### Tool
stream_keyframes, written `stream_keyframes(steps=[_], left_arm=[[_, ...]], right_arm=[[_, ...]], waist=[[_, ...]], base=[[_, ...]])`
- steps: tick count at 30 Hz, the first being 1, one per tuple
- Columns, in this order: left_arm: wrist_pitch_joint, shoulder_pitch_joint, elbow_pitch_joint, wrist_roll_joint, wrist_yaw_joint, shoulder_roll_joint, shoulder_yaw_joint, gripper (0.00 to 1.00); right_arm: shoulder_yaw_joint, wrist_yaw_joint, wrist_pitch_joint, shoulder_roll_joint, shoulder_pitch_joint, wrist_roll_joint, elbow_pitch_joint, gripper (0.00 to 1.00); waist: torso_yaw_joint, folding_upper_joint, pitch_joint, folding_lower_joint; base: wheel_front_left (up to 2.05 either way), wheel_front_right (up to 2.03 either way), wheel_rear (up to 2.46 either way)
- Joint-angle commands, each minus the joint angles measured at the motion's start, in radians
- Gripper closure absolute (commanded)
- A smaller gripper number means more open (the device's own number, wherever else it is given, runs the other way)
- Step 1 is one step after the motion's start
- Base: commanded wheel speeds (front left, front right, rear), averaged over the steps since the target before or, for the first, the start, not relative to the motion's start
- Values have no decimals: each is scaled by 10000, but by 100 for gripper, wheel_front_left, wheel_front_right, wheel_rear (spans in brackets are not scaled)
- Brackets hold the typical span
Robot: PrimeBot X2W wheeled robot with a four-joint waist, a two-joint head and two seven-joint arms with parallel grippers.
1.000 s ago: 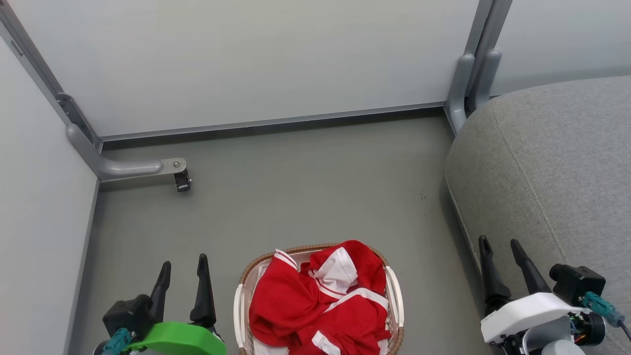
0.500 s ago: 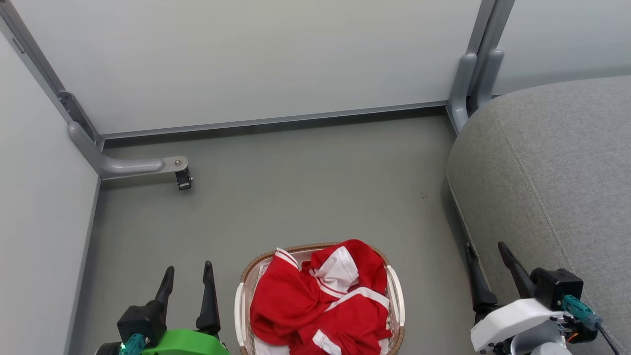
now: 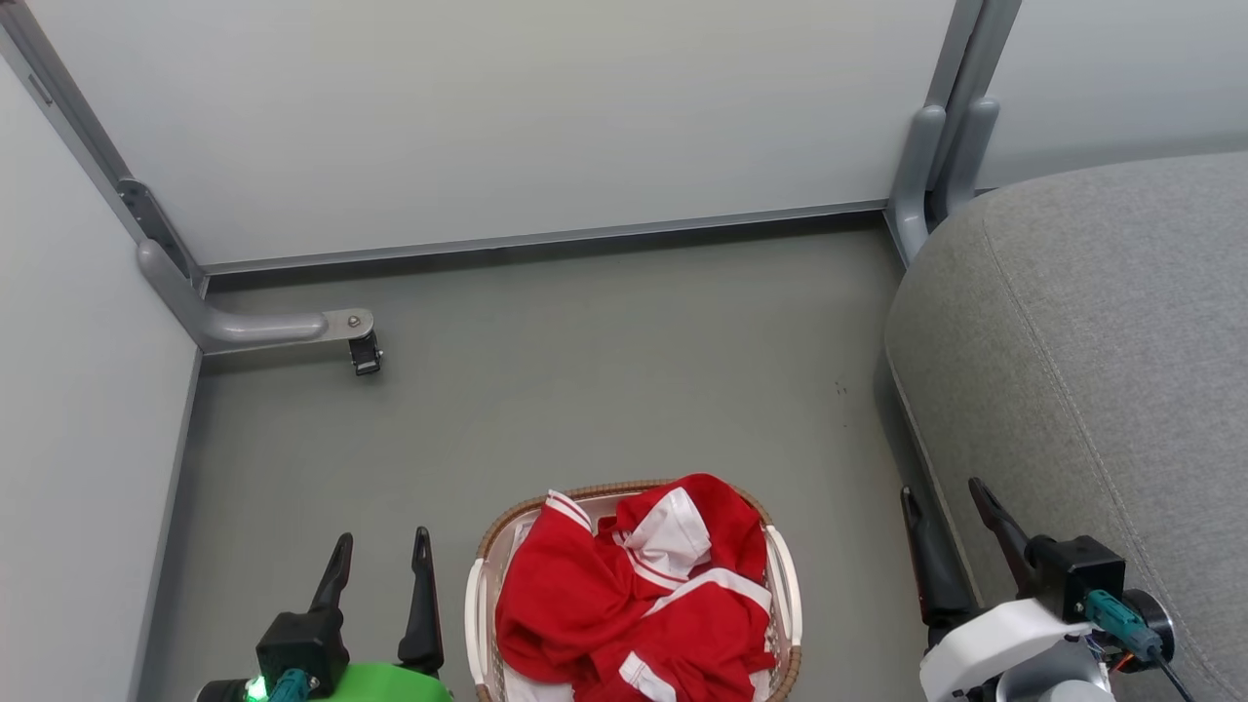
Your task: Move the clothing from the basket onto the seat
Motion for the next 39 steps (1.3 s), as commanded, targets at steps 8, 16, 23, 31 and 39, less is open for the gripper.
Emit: stream_keyframes(steps=[8,16,23,31,39], left_arm=[[-92,127,122,193,66,71,18,0],[-92,114,177,161,83,71,-9,0],[-92,110,194,136,89,71,-18,0],[-92,-17,210,160,64,71,-96,0],[-80,-802,349,746,-177,129,-276,0]], right_arm=[[16,2,-106,-63,-21,-249,53,0],[47,2,-106,-63,-18,-225,71,0],[59,2,-106,-64,-8,-227,12,0],[39,2,-106,-64,-118,-254,-100,0],[-37,2,-105,-62,-516,-340,-311,0]], waist=[[-7,0,2,0],[-1,0,14,0],[-9,0,62,0],[-41,0,338,0],[-100,0,1406,0]], base=[[0,0,0],[0,0,0],[0,0,0],[0,0,0],[0,0,0]])
